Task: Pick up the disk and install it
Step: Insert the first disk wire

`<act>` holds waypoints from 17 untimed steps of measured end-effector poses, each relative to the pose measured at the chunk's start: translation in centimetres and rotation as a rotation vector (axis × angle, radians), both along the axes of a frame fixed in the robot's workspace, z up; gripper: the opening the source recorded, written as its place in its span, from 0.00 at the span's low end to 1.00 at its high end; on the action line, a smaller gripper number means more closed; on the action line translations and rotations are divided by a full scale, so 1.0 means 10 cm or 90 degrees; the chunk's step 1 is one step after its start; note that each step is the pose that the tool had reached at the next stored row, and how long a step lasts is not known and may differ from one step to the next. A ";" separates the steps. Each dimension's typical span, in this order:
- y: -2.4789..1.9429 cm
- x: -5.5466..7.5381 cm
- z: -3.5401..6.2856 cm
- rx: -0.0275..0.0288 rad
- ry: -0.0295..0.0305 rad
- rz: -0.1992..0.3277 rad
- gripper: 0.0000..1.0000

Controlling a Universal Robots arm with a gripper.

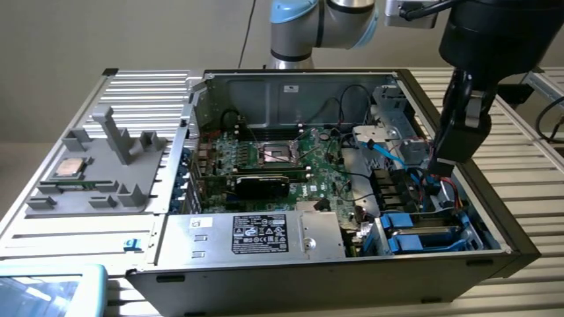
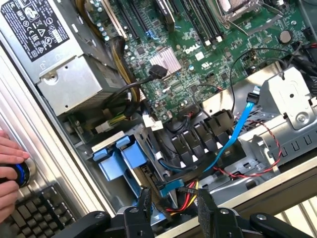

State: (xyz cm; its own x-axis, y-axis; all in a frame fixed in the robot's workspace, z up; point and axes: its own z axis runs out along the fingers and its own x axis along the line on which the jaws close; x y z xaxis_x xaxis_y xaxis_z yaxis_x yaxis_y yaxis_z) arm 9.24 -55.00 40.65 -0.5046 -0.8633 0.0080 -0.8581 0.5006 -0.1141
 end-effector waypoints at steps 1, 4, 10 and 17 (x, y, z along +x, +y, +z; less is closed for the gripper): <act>-0.018 -0.02 -0.002 0.0004 -0.0001 0.000 0.50; -0.078 -0.06 -0.017 0.0035 -0.0005 0.001 0.50; -0.161 -0.08 -0.035 0.0099 -0.0006 0.018 0.50; -0.239 -0.10 -0.058 0.0171 -0.0006 0.037 0.40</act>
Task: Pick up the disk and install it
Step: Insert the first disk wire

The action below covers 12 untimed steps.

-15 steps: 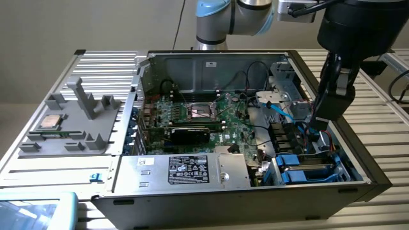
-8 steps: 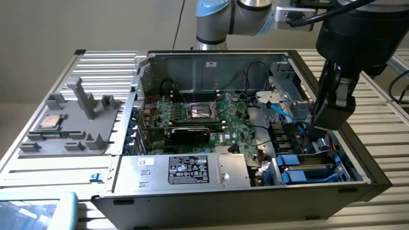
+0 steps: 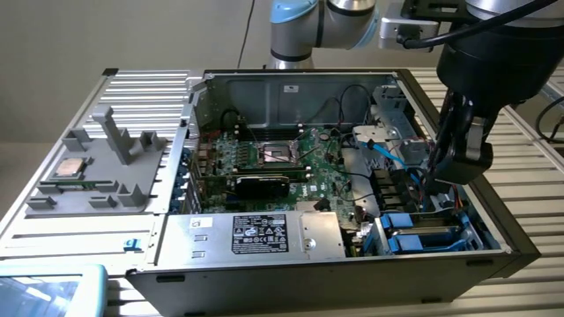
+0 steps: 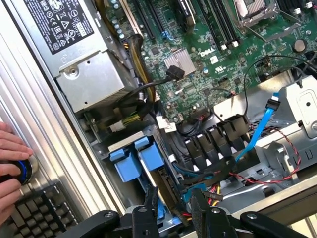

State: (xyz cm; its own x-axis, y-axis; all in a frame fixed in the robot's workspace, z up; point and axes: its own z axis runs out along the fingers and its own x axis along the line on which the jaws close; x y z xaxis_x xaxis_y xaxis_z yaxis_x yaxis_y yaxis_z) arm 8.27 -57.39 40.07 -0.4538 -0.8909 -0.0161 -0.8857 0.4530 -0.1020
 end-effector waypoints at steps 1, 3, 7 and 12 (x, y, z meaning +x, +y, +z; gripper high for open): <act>-0.010 0.00 -0.005 0.0015 0.0000 0.003 0.40; -0.021 0.00 -0.021 0.0072 0.0000 0.011 0.40; -0.024 -0.02 -0.052 0.0119 0.0002 0.045 0.40; -0.024 -0.01 -0.073 0.0121 0.0010 0.099 0.40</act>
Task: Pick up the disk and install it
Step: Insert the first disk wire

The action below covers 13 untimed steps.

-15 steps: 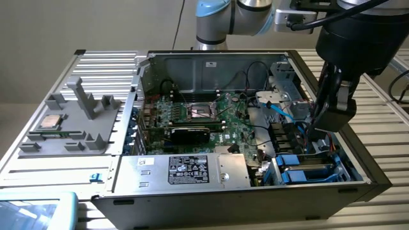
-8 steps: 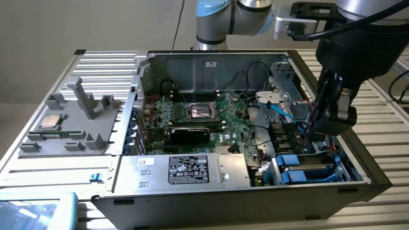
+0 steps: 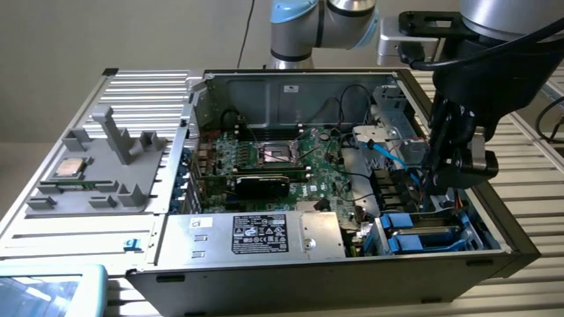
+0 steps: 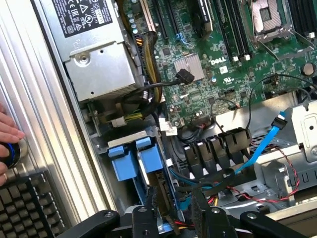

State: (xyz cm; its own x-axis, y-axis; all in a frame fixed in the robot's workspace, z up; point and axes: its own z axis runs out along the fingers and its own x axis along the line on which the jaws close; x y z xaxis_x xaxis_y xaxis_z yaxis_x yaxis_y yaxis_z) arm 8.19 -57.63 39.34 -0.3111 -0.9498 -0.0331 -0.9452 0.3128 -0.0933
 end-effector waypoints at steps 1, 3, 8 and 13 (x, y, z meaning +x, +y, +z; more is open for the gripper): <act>0.000 0.01 -0.002 -0.0001 0.0006 0.006 0.40; 0.000 0.05 -0.004 -0.0002 0.0016 0.017 0.40; 0.000 0.21 -0.005 0.0002 0.0044 0.028 0.40; 0.000 0.23 -0.009 0.0003 0.0085 0.072 0.40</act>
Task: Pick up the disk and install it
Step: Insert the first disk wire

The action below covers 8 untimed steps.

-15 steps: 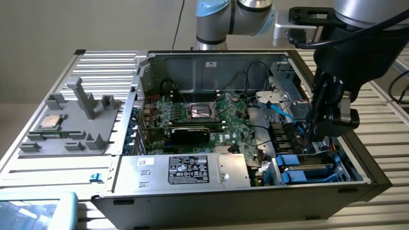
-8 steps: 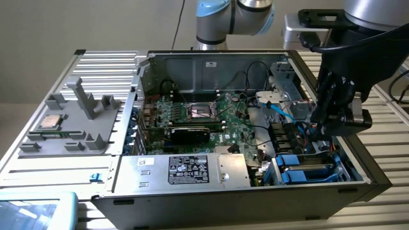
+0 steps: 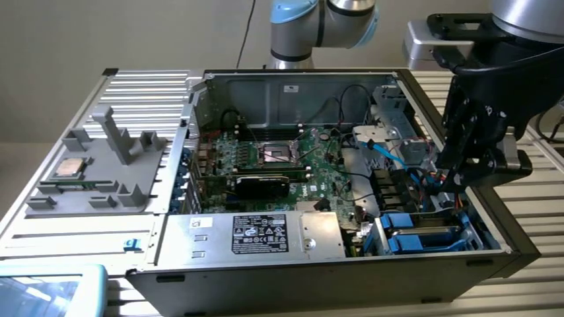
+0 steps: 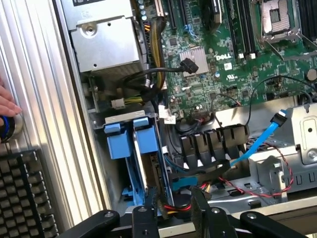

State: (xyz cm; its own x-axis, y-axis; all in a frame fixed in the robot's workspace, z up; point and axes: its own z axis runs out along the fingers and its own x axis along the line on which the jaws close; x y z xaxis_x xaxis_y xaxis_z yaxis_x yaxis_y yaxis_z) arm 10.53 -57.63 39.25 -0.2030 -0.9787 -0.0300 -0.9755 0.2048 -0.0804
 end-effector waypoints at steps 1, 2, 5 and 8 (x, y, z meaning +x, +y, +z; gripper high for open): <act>0.000 0.00 -0.003 0.0001 0.0004 0.010 0.40; -0.001 0.00 -0.006 0.0001 0.0007 0.018 0.40; -0.063 -0.04 -0.016 0.0035 0.0007 0.024 0.40; -0.179 -0.04 -0.029 0.0160 0.0005 0.024 0.40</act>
State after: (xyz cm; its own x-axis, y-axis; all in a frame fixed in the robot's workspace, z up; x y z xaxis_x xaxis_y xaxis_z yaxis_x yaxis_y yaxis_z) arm 10.12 -59.42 38.96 -0.1653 -0.9847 -0.0546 -0.9827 0.1691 -0.0750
